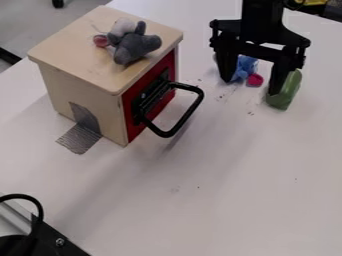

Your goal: Open the drawer

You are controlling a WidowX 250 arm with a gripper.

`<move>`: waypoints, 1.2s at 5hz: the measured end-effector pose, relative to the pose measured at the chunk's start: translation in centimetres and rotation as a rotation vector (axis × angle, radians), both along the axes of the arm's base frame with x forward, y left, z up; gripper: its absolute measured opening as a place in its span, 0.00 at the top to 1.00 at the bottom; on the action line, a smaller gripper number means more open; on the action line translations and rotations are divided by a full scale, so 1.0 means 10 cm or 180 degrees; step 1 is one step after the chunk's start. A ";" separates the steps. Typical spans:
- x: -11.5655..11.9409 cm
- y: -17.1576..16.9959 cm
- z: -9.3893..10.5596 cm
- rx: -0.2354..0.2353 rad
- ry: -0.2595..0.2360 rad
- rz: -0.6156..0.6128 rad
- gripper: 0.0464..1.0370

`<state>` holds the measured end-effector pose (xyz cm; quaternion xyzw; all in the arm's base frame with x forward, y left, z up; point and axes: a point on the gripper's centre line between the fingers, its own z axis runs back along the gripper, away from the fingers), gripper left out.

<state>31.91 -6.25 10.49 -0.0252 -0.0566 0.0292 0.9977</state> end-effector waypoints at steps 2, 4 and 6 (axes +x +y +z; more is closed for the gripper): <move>-0.20 0.07 -0.32 -0.0073 0.0252 -0.0002 0.04; -0.33 0.37 -0.51 0.0052 0.0271 0.0049 0.04; -0.32 0.60 -0.68 0.0500 0.0306 0.0086 0.04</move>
